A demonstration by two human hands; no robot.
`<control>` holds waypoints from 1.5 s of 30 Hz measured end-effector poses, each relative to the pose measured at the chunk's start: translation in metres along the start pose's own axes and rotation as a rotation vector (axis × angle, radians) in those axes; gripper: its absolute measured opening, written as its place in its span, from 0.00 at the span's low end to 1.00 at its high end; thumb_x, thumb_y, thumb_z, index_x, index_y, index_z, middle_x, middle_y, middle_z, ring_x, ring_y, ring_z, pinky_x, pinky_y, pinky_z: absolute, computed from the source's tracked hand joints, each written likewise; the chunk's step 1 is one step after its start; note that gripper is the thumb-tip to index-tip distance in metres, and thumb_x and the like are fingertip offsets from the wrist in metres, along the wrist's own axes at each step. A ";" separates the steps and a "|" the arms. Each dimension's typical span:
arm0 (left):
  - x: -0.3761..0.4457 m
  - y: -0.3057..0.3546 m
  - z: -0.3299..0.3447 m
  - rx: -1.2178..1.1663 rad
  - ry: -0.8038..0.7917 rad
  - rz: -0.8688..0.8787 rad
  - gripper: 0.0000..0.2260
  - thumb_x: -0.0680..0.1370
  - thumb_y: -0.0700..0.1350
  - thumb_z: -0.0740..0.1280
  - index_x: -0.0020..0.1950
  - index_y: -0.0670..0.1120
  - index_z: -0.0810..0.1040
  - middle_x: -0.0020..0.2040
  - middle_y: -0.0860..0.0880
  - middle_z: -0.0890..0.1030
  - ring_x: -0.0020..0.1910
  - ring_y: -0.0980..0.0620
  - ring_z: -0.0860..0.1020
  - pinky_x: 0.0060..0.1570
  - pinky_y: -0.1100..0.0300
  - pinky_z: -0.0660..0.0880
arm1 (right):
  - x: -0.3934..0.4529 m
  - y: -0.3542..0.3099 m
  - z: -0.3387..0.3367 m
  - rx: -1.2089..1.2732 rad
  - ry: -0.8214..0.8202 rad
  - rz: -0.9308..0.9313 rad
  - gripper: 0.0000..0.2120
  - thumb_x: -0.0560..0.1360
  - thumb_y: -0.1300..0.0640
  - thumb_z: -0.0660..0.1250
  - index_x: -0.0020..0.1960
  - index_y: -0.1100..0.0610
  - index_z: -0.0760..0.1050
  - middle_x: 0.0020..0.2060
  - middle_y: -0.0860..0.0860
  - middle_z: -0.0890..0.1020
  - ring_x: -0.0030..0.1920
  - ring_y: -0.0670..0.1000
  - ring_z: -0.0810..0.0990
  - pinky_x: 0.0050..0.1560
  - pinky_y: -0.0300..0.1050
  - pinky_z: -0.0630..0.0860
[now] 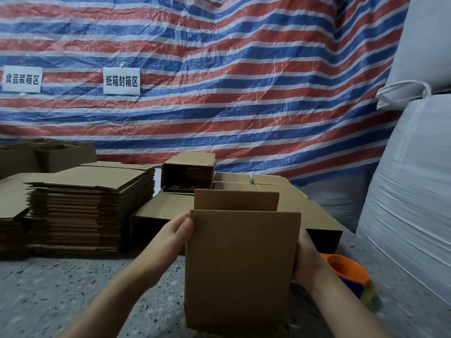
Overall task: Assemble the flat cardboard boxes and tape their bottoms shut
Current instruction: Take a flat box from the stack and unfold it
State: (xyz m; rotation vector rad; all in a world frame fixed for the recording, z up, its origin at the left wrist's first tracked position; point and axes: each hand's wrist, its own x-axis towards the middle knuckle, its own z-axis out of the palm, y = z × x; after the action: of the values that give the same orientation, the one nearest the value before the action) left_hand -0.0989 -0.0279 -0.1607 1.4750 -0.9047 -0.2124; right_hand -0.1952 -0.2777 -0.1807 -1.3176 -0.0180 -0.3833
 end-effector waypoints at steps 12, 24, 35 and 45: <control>0.007 -0.001 0.009 -0.095 0.101 -0.124 0.10 0.70 0.56 0.68 0.46 0.52 0.79 0.42 0.49 0.79 0.40 0.50 0.75 0.41 0.55 0.69 | -0.004 0.001 -0.004 -0.013 0.143 0.031 0.30 0.76 0.31 0.56 0.65 0.50 0.81 0.60 0.60 0.83 0.59 0.60 0.83 0.57 0.58 0.78; 0.016 0.001 -0.002 -0.117 0.068 0.041 0.38 0.74 0.44 0.74 0.74 0.69 0.58 0.66 0.68 0.68 0.63 0.72 0.69 0.50 0.70 0.73 | -0.003 -0.030 -0.005 -0.079 -0.103 -0.028 0.27 0.73 0.52 0.68 0.71 0.37 0.71 0.61 0.56 0.83 0.58 0.59 0.83 0.50 0.50 0.81; 0.007 0.005 0.005 0.129 0.149 0.025 0.10 0.79 0.46 0.66 0.48 0.61 0.85 0.49 0.62 0.79 0.47 0.63 0.78 0.38 0.67 0.76 | -0.003 -0.024 -0.005 -0.075 0.036 -0.034 0.10 0.72 0.55 0.66 0.47 0.62 0.77 0.59 0.54 0.84 0.51 0.53 0.85 0.46 0.45 0.81; 0.019 0.054 0.032 1.074 -0.019 0.221 0.15 0.82 0.52 0.59 0.68 0.59 0.73 0.68 0.63 0.72 0.65 0.68 0.65 0.73 0.58 0.56 | -0.004 -0.033 -0.002 -0.194 0.036 -0.052 0.07 0.71 0.53 0.69 0.41 0.56 0.82 0.46 0.51 0.86 0.44 0.49 0.85 0.39 0.38 0.79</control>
State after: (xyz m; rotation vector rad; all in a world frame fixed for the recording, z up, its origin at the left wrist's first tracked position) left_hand -0.1279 -0.0560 -0.1092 2.3135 -1.2706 0.5107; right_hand -0.2087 -0.2854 -0.1513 -1.5038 0.0151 -0.4617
